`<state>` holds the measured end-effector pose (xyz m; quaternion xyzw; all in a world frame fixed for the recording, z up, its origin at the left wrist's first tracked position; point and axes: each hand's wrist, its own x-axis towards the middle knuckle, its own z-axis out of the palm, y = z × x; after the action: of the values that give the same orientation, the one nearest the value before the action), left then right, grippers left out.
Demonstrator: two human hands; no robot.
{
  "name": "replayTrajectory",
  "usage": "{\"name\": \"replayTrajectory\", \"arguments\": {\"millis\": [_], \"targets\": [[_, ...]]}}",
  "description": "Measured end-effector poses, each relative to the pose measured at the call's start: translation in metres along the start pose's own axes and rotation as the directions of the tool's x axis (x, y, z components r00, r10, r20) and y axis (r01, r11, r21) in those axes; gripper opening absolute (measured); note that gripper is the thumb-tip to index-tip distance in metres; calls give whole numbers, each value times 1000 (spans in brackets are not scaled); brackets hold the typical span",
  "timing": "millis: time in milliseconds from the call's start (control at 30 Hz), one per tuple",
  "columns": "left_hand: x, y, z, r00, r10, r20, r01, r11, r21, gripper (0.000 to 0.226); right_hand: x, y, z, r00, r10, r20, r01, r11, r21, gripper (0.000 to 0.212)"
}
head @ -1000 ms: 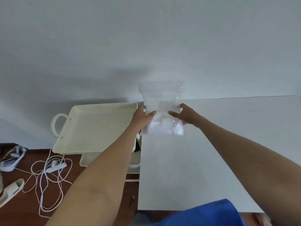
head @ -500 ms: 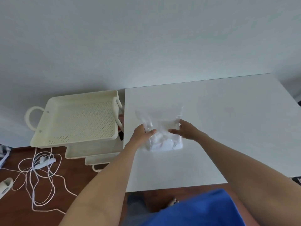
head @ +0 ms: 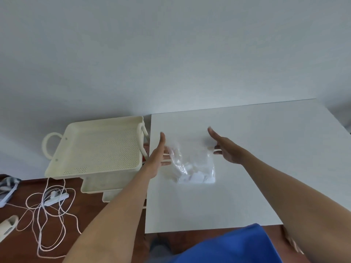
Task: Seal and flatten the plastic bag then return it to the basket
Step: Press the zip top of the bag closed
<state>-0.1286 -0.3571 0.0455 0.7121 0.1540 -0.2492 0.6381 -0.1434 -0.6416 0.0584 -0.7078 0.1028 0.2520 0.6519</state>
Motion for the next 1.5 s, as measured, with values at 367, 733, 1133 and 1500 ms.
{"name": "replayTrajectory", "arguments": {"millis": [367,733,1133,1500], "targets": [[1,17,-7,992,-80,96,91,989,-114,82,-3,-35,9,955,147,256,-128,988,-90,80],[-18,31,-7,969,67,239,-73,997,17,46,-3,-61,49,964,52,259,21,962,-273,57],[-28,43,-24,957,99,272,-140,981,135,8,12,-62,48,975,6,221,72,935,-347,24],[-20,56,-13,922,378,87,-387,875,293,23,29,-70,43,966,-246,81,254,835,-488,38]]}}
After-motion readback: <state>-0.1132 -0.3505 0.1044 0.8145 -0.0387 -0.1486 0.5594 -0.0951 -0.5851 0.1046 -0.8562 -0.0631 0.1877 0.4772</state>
